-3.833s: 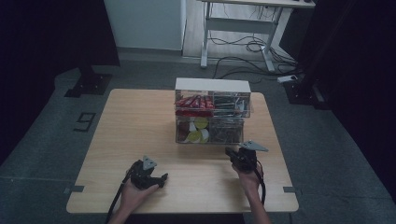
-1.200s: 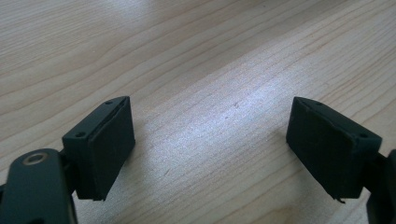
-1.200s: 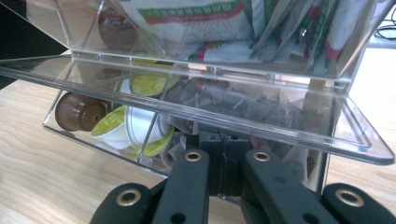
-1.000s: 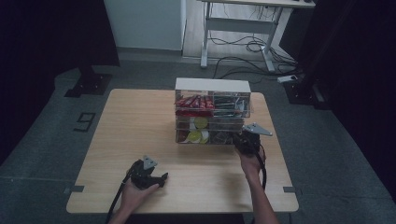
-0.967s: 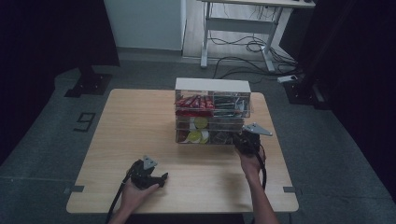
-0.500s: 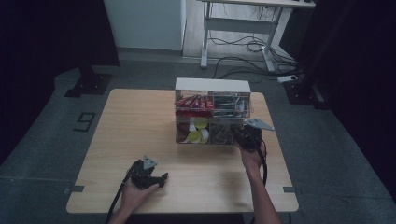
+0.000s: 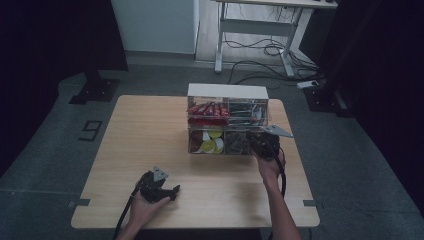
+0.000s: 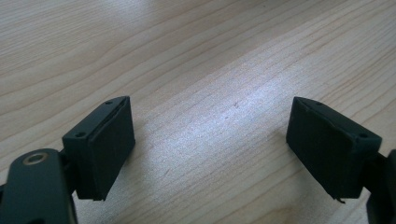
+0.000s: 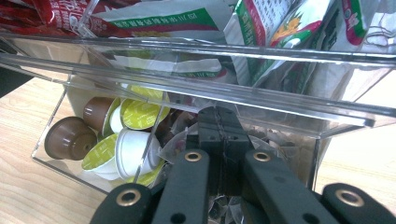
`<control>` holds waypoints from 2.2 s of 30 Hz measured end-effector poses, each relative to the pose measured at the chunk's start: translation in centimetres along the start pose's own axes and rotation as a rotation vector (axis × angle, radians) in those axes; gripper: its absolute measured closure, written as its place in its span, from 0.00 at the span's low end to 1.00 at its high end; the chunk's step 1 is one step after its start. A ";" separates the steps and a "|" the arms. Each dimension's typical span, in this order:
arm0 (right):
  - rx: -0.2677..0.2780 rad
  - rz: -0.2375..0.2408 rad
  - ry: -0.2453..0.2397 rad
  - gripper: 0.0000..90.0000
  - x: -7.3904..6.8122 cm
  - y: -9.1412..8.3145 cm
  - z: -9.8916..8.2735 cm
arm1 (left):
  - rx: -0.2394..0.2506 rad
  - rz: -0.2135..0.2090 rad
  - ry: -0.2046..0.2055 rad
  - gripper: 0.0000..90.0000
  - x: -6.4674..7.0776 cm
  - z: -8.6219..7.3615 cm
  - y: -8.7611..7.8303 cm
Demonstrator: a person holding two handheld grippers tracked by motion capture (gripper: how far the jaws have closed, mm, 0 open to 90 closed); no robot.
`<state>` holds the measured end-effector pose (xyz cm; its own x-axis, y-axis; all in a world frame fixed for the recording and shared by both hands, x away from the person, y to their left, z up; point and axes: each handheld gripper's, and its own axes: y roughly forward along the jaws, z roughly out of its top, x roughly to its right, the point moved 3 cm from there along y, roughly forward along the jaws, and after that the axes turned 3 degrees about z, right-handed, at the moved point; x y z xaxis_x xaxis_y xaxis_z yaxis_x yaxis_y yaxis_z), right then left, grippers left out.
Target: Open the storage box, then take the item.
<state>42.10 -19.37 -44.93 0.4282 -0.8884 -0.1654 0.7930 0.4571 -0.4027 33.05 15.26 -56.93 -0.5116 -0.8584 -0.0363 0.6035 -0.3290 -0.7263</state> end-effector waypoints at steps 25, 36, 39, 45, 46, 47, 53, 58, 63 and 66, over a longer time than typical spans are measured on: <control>-0.007 -0.007 -0.003 0.99 0.5 0.1 -0.2 | 0.089 0.035 -0.031 0.32 0.8 2.1 -0.7; -0.011 -0.012 0.008 0.99 0.8 0.5 -0.4 | 0.108 -0.024 -0.051 0.39 1.1 4.7 -1.5; -0.013 -0.013 0.007 0.99 0.7 0.5 -0.4 | 0.117 -0.033 -0.045 0.41 1.4 5.6 -1.4; -0.018 -0.014 0.004 0.99 0.7 0.5 -0.3 | 0.124 -0.041 -0.025 0.41 2.1 7.3 -1.1; -0.020 -0.014 0.002 0.99 0.7 0.5 -0.3 | 0.127 -0.044 -0.023 0.41 2.2 7.5 -1.1; -0.020 -0.014 0.002 0.99 0.7 0.5 -0.3 | 0.131 -0.048 -0.021 0.41 2.3 7.8 -1.0; -0.024 -0.013 0.000 0.99 0.7 0.4 -0.2 | 0.144 -0.073 -0.018 0.43 2.9 9.5 -0.7; -0.025 -0.010 -0.002 0.99 0.6 0.3 -0.1 | 0.153 -0.089 -0.015 0.43 3.2 10.4 -0.4; -0.028 -0.009 -0.005 0.99 0.6 0.3 0.0 | 0.164 -0.087 -0.014 0.44 3.4 11.1 -0.1; -0.028 -0.009 -0.006 0.99 0.6 0.3 0.0 | 0.170 -0.082 -0.011 0.44 3.5 11.5 0.1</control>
<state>42.59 -19.72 -45.13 0.4234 -0.8923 -0.1566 0.7844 0.4476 -0.4294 38.40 7.65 -49.23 -0.5571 -0.8300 0.0268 0.6552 -0.4592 -0.5999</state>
